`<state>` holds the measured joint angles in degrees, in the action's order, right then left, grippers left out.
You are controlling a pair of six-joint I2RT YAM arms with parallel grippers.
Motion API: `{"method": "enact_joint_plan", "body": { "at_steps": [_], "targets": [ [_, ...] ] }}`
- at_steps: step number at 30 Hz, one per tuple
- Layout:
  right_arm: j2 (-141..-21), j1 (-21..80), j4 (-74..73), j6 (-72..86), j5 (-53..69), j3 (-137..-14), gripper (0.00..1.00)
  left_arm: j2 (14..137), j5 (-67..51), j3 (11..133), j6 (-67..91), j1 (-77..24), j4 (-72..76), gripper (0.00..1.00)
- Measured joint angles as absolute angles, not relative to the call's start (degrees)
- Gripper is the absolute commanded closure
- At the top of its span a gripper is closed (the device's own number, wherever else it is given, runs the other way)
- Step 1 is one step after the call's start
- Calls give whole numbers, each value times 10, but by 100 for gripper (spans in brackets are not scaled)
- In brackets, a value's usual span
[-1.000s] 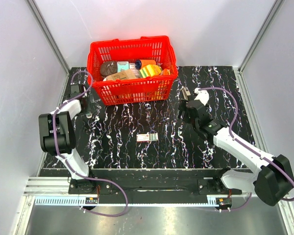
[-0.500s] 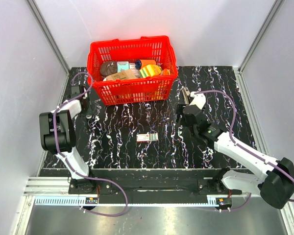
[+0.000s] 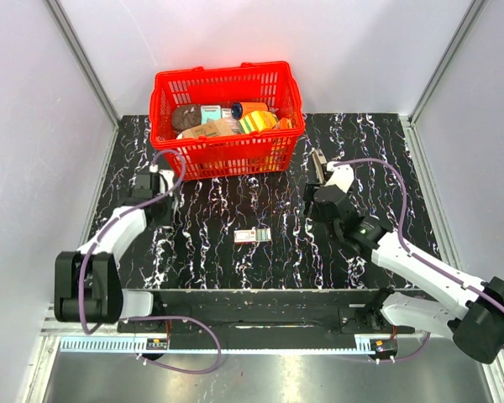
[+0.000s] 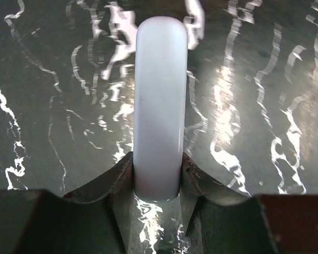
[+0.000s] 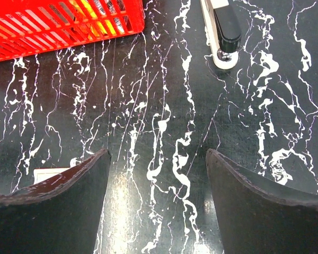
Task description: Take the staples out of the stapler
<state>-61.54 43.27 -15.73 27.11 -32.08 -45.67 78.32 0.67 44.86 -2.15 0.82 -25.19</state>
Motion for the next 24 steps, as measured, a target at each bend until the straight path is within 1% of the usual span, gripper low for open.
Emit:
{"method": "enact_joint_plan", "body": {
  "at_steps": [5, 11, 19, 24],
  "targets": [
    [-605, 435, -180, 282, -324, -450, 22, 712, 37, 418, -60, -96, -258, 100],
    [-605, 436, -214, 296, -330, -450, 23, 715, 61, 416, -71, -197, -255, 100],
    [-620, 436, -248, 309, -336, -450, 23, 805, 43, 443, -14, -221, -266, 99],
    [-632, 436, -258, 314, -336, -453, 21, 811, 25, 451, 32, -229, -269, 89]
  ]
}}
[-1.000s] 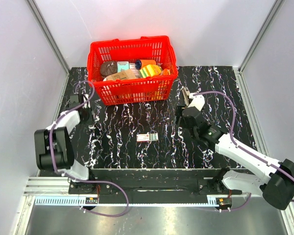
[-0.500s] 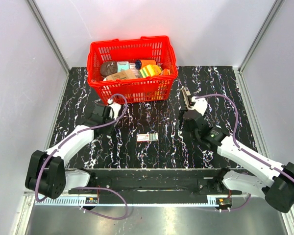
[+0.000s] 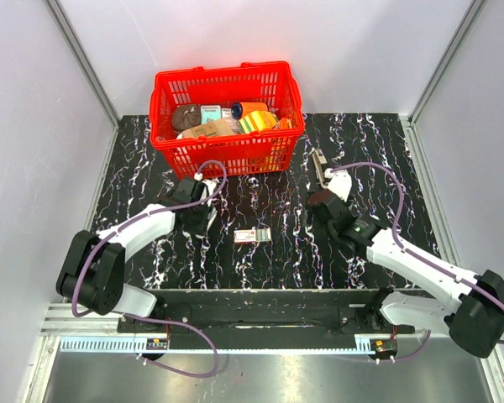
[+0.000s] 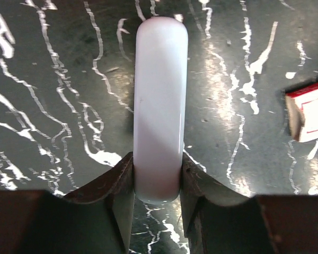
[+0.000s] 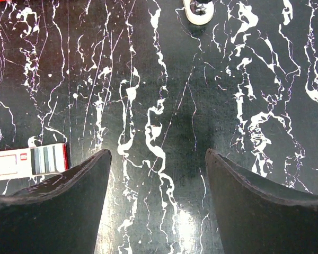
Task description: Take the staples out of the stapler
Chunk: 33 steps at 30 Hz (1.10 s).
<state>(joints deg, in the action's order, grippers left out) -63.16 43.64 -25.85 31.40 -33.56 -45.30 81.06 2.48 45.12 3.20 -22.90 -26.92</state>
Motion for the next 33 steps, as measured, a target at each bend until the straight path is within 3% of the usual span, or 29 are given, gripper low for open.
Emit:
{"method": "enact_joint_plan", "body": {
  "at_steps": [3, 6, 10, 13, 16, 24, 28, 33],
  "targets": [
    [-645, 437, -262, 319, -334, -460, 21, 816, 2, 453, 47, -241, -270, 83],
    [-666, 440, -266, 326, -332, -473, 21, 825, -14, 458, 54, -249, -274, 67],
    [-695, 448, -280, 337, -330, -500, 17, 826, -32, 460, 54, -250, -274, 20],
    [-717, 458, -294, 348, -331, -524, 13, 818, -48, 460, 48, -251, -280, 6],
    [-749, 474, -322, 368, -336, -560, 9, 780, -51, 460, 40, -251, -291, 1],
    [-906, 558, -403, 465, -349, -715, 7, 589, -18, 487, 4, -232, -334, 1],
    [-1026, 598, -448, 511, -346, -849, 5, 489, 1, 517, -19, -147, -345, 1],
    [-1187, 641, -492, 542, -336, -1045, 5, 474, -49, 563, -40, -25, -379, 1]
  ]
}}
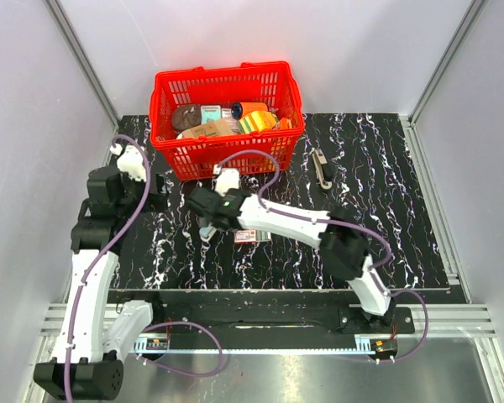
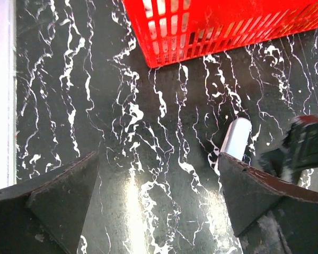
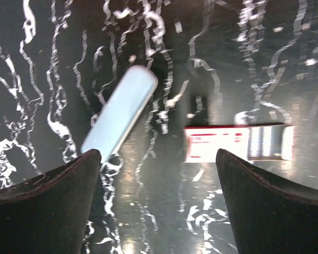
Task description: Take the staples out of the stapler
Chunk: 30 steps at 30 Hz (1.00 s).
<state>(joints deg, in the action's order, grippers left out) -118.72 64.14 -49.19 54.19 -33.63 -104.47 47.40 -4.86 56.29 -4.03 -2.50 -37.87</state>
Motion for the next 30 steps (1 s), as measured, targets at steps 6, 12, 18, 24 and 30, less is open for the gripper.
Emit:
{"method": "enact_joint_plan", "body": {
  "at_steps": [6, 12, 18, 24, 30],
  "targets": [
    [-1286, 664, -514, 571, -321, -1145, 9, 499, -108, 546, -57, 41, -402, 1],
    [-1325, 660, -528, 585, -319, -1189, 11, 499, -127, 529, -75, 59, -417, 1],
    [-1373, 660, -526, 586, -318, -1255, 16, 499, -131, 526, -79, 62, -414, 1],
    [-1397, 660, -528, 586, -317, -1265, 29, 504, -132, 509, -81, 66, -405, 1],
    [-1401, 657, -526, 583, -305, -1265, 50, 509, -128, 499, -82, 66, -389, 1]
  ]
}}
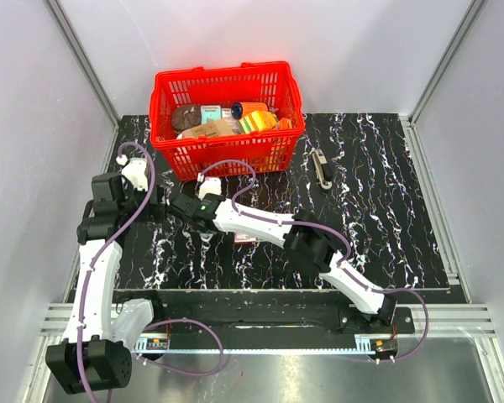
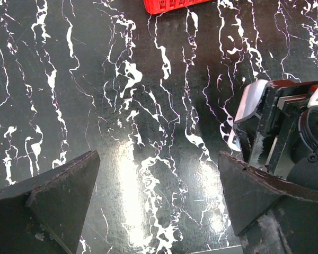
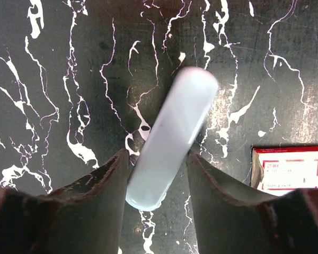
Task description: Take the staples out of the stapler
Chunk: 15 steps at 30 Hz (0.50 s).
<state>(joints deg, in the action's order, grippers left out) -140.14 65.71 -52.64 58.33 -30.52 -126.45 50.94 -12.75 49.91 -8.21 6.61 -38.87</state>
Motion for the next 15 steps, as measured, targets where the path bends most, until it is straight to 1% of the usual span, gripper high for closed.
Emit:
{"method": "enact_joint_plan", "body": {
  "at_steps": [3, 8, 11, 13, 15],
  "targets": [
    [-1401, 656, -522, 583, -303, -1263, 48, 511, -126, 495, -83, 66, -381, 1],
    [-1401, 656, -517, 583, -291, -1257, 41, 514, -122, 493, -84, 66, -375, 1],
    [-1401, 656, -517, 582, -284, -1255, 42, 518, -118, 493, -84, 66, -375, 1],
    [-1401, 656, -516, 582, -278, -1253, 50, 520, -116, 493, -84, 66, -375, 1],
    [-1401, 656, -515, 580, -275, -1248, 67, 522, -115, 493, -84, 66, -374, 1]
  ]
}}
